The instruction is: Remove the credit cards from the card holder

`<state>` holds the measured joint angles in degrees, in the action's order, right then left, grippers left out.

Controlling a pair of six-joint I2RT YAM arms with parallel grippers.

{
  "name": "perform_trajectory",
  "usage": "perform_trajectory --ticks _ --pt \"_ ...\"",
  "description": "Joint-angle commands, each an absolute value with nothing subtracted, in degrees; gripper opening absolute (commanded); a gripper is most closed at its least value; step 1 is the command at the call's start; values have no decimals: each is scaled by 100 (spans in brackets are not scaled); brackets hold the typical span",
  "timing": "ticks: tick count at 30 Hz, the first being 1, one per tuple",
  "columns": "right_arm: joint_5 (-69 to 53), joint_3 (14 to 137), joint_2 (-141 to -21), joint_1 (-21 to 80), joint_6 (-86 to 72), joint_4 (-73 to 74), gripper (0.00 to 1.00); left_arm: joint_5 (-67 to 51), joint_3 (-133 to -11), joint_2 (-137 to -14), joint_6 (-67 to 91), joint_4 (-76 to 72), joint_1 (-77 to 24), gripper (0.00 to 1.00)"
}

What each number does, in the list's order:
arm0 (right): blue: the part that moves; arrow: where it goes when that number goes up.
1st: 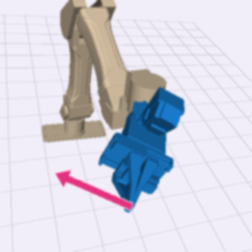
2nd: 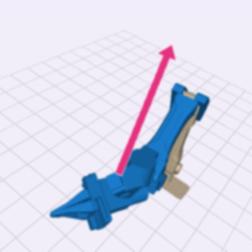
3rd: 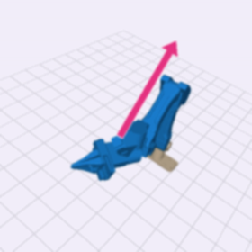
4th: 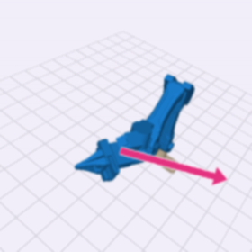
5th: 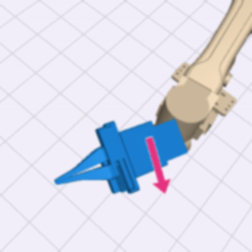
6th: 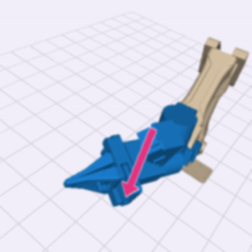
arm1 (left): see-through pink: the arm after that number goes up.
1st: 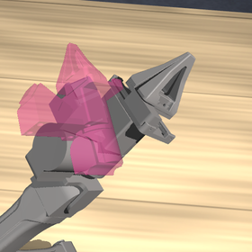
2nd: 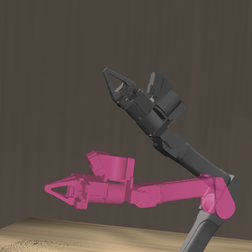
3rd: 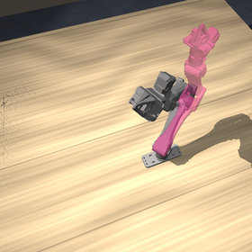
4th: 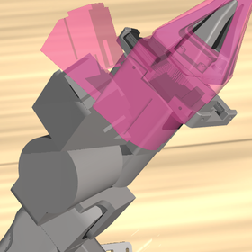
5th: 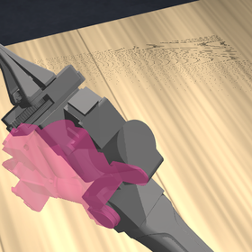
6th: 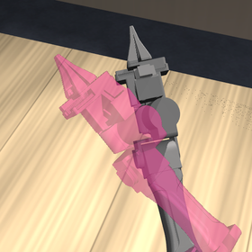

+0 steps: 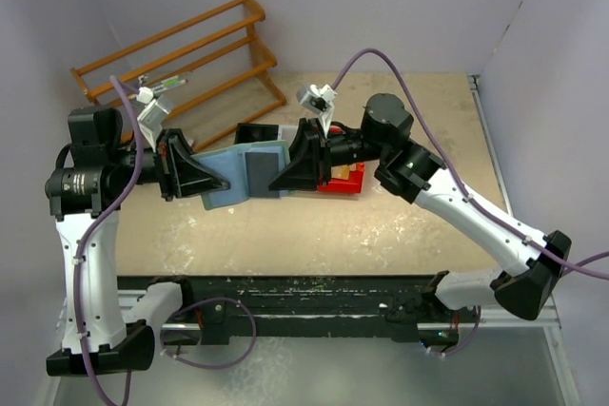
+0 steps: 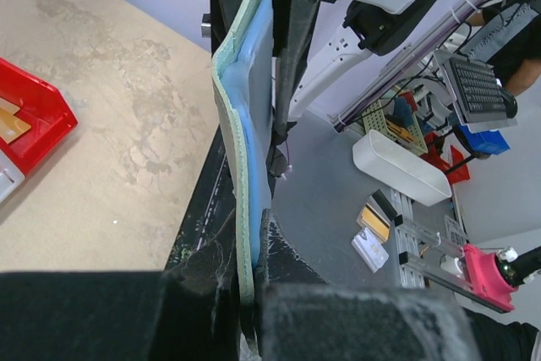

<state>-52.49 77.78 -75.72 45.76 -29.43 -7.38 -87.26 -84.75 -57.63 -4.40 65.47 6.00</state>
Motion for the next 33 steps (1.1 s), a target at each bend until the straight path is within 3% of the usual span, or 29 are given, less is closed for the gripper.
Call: perform_trajectory --ticks 1,5,17,28,33 --pt "-5693 7769 -7408 4638 -3243 -1636 29 -9237 -8552 -5653 -185 6190 624 0" --pt "-6420 7613 -7264 4616 -3715 -2215 30 -9235 -8514 -5636 -200 6187 624 0" --pt "-6618 7935 -7292 4419 -3287 -1577 23 -9224 -8506 -5577 -211 6166 627 0" --pt "-5417 8112 -7397 4407 -2741 -763 10 -9305 -8526 -5585 30 5954 624 0" --pt "-5003 8156 -7372 4413 -2729 -624 15 -9311 -8515 -5557 216 5777 624 0"
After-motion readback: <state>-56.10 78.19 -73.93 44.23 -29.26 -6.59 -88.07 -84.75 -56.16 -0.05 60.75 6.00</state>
